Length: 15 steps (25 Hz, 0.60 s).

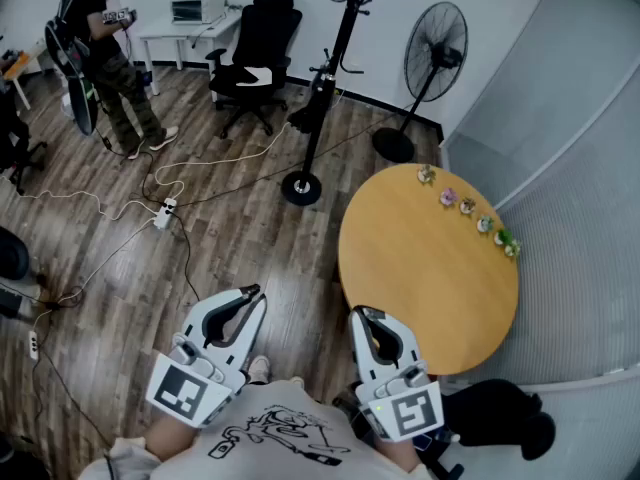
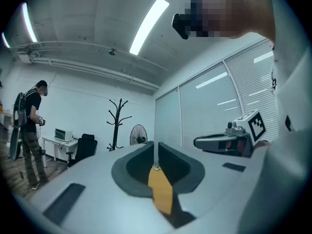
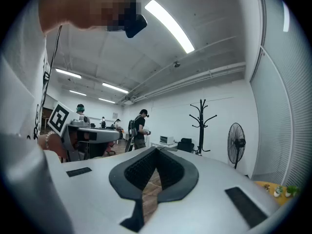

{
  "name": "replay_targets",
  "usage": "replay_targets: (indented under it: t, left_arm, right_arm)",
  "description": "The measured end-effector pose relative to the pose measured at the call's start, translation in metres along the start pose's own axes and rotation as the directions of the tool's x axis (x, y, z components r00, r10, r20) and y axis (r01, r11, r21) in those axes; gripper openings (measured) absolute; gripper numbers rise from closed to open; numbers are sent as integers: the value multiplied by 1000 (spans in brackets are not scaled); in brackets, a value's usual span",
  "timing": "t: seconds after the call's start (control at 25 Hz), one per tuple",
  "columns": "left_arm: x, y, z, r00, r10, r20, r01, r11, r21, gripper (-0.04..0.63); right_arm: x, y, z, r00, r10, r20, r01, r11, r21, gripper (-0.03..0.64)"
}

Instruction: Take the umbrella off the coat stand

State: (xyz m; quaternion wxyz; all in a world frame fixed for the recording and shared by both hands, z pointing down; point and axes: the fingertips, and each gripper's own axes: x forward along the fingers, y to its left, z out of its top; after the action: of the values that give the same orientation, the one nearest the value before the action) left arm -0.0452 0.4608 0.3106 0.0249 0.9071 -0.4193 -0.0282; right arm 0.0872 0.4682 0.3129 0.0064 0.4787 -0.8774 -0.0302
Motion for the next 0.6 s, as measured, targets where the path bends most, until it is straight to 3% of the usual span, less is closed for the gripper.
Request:
replay_targets:
  t: [0.4, 0.44, 0.48, 0.52, 0.6]
  left_arm:
    - [-5, 15, 0, 1000, -16, 4, 16, 1000, -5, 42]
    - [-6, 17, 2, 1000, -17, 13, 17, 1000, -11, 78]
    - [-6, 20, 4, 1000, -15, 28, 15, 1000, -20, 202]
    - [-7, 24, 8, 999, -8, 47, 9, 1000, -27, 391]
    - [-9, 32, 12, 998, 3, 66, -1, 999, -33, 426]
  right_arm:
    - [13, 8, 0, 1000, -20, -4, 20, 1000, 7, 14]
    - [14, 8, 0, 1000, -25, -2, 25, 1000, 12, 14]
    - [16, 8, 0, 1000, -28, -2, 28, 1000, 13, 14]
    - [17, 9, -1, 1000, -29, -3, 29, 999, 13, 15]
    - [21, 12, -2, 1000, -31, -5, 31, 999, 10, 15]
